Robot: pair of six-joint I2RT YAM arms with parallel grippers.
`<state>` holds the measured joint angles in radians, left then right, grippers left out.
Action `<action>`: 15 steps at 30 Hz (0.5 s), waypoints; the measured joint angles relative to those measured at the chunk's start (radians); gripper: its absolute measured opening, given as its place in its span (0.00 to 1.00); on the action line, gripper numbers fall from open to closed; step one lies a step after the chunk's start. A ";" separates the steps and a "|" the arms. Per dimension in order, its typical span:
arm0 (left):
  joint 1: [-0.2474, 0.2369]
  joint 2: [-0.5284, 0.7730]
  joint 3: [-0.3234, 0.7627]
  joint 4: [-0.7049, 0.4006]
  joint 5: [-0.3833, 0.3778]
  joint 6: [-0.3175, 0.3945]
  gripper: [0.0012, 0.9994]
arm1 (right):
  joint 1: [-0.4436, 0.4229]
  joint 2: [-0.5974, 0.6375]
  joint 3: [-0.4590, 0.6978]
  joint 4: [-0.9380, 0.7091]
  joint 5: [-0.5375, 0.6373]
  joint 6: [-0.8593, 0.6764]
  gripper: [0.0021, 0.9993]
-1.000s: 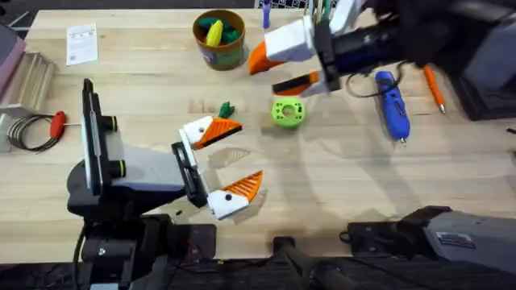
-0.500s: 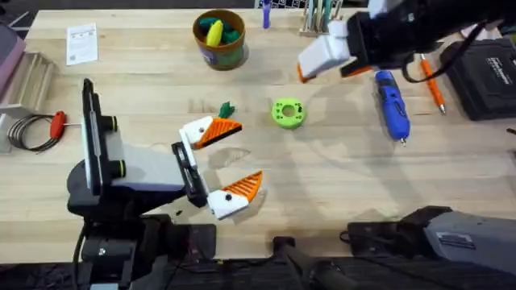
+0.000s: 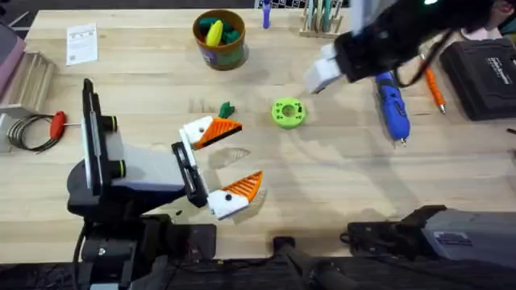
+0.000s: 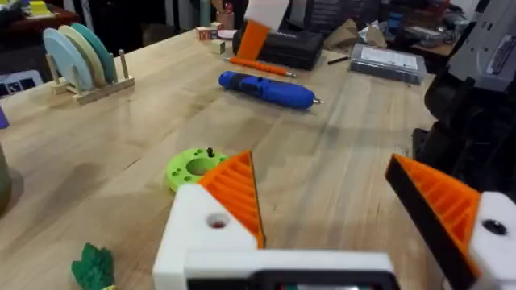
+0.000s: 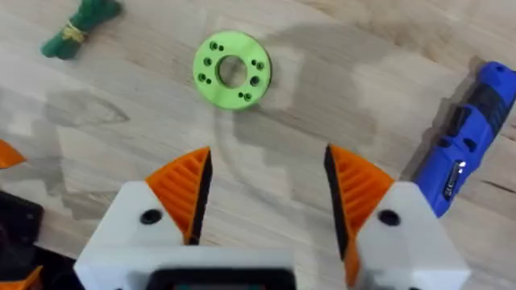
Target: Pick up the gripper from the table and insert it into the empty holder that is missing its gripper. Then pick up a screw, insert it into the mounting hole, and use the screwdriver to tighten it. Finally, clean up the table by picking up the vegetable and placing it into the bucket.
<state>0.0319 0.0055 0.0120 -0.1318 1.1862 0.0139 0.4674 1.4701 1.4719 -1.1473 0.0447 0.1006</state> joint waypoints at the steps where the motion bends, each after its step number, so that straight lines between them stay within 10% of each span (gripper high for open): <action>1: 0.000 0.000 0.000 0.000 0.000 0.000 0.99 | 0.007 0.020 0.000 0.001 0.004 -0.001 0.79; 15: 0.000 0.000 0.000 0.000 0.000 0.000 0.99 | 0.056 0.286 -0.002 0.124 0.061 -0.003 0.57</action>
<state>0.0319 0.0053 0.0120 -0.1314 1.1862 0.0139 0.5236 1.7557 1.4704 -1.0231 0.1053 0.0971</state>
